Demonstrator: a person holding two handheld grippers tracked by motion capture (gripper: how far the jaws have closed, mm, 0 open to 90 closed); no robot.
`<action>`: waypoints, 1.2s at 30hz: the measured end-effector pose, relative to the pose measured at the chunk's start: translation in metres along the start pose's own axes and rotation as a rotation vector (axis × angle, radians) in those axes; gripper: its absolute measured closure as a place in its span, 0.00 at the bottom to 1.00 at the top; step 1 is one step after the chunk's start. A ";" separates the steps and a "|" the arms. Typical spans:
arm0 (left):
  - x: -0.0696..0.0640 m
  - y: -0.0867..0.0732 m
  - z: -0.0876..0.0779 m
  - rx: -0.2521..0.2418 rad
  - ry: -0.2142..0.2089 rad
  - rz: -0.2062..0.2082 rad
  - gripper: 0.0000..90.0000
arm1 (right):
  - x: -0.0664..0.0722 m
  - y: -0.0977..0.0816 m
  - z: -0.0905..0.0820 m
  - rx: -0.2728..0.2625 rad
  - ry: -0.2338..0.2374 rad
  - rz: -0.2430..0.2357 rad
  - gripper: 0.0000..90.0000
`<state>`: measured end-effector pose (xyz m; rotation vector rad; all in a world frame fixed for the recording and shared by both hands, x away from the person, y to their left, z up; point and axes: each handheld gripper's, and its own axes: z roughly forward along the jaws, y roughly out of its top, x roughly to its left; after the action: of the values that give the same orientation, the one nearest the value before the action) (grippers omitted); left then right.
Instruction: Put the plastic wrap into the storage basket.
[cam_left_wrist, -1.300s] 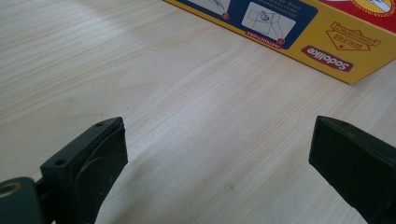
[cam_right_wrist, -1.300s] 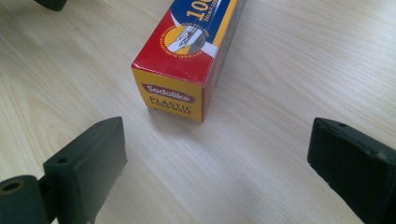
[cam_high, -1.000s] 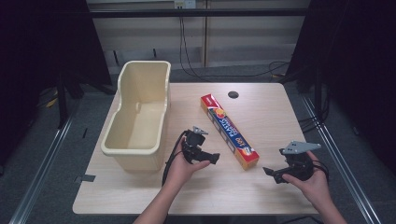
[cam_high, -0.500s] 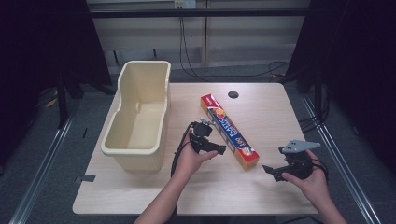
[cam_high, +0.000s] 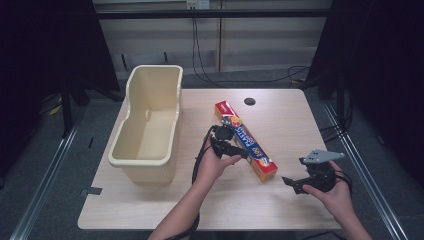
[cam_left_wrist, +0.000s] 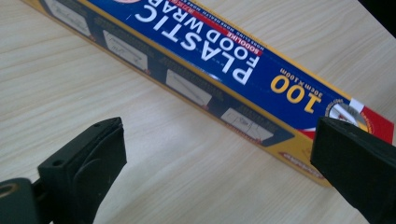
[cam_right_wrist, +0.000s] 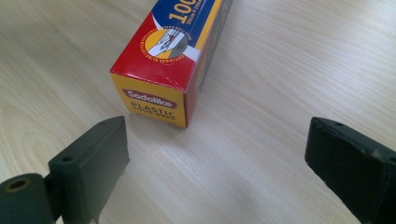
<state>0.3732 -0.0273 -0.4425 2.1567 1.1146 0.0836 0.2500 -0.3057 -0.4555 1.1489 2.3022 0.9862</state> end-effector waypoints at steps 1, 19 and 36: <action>-0.002 0.002 0.002 0.003 0.000 -0.010 0.03 | 0.000 0.000 0.000 -0.001 0.002 0.001 0.07; -0.008 0.021 0.024 0.009 0.041 -0.065 0.01 | 0.001 0.001 0.000 -0.011 0.010 -0.001 0.07; -0.018 0.027 0.043 0.023 0.071 -0.087 0.00 | 0.000 0.000 0.001 -0.007 0.015 -0.003 0.07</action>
<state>0.3954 -0.0745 -0.4542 2.1365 1.2544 0.1092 0.2507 -0.3048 -0.4564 1.1382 2.3093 1.0047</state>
